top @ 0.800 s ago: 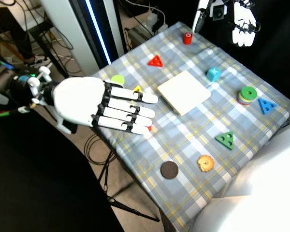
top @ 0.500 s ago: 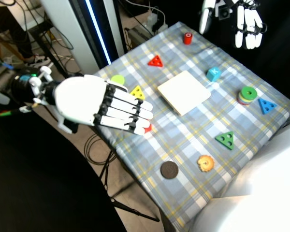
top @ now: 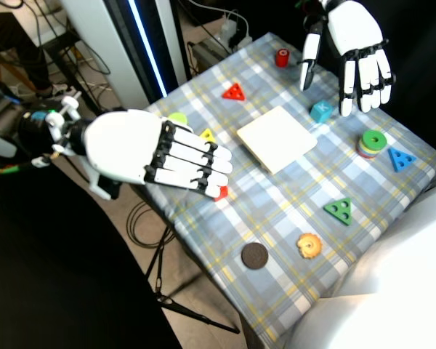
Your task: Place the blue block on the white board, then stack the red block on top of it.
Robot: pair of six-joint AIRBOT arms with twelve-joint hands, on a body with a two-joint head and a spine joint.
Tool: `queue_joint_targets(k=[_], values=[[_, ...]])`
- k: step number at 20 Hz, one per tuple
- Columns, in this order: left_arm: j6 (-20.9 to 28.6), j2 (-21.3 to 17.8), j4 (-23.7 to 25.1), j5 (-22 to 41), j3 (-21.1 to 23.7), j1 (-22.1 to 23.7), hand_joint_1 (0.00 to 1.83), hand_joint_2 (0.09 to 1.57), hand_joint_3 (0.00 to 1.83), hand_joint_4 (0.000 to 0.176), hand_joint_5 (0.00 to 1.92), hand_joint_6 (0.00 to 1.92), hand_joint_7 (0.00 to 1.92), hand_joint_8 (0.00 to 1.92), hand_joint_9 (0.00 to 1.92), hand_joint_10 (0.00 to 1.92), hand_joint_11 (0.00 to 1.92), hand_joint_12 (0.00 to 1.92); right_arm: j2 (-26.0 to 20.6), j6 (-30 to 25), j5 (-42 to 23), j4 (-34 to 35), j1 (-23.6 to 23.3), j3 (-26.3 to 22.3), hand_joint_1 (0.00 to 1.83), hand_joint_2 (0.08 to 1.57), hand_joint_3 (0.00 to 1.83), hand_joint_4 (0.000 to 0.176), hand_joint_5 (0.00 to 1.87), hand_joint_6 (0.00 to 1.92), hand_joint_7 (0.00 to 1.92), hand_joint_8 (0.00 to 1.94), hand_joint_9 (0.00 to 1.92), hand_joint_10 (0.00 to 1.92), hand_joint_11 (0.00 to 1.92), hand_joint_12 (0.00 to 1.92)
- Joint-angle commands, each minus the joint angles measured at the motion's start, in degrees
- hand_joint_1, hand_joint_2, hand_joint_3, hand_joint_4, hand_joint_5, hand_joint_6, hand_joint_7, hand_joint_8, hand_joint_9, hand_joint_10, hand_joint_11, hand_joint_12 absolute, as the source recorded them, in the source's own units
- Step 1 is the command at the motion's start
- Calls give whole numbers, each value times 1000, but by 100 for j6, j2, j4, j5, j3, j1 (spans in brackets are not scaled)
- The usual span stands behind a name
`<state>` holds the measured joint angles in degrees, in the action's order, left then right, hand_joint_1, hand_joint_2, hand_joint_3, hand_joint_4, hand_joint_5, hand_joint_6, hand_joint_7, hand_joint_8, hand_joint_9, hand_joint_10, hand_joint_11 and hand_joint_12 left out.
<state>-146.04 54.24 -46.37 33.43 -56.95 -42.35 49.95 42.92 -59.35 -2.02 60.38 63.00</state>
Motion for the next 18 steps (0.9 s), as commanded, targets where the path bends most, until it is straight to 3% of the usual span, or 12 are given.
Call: queue_joint_targets(k=[1,4,6,12,18], values=[[-135,86,67,370,-74,96,774,895,0,176,536,19,365,7,270,6,37,412,2,-40,-658,117,-80,26,449,1325,4,0,488,0,408,1,399,5,120,721],[-371,192,-85,297,-162,112,825,888,0,168,619,15,409,5,310,5,24,432,3,-46,-658,114,-80,26,450,1329,4,0,481,0,411,2,408,7,130,727],[-371,238,-123,269,-216,130,819,921,3,174,671,8,406,1,312,1,10,440,3,-59,-658,111,-80,26,429,1333,4,0,480,0,415,2,415,7,138,734],[-371,352,-225,189,-348,197,901,977,5,138,838,8,473,4,360,2,17,467,10,-73,-658,109,-77,26,396,1341,3,0,471,0,423,1,429,5,152,733],[-371,409,-269,232,-376,225,935,996,3,124,931,2,562,7,440,6,40,541,11,-76,-658,109,-75,26,398,1362,2,0,467,2,442,5,459,7,179,740]])
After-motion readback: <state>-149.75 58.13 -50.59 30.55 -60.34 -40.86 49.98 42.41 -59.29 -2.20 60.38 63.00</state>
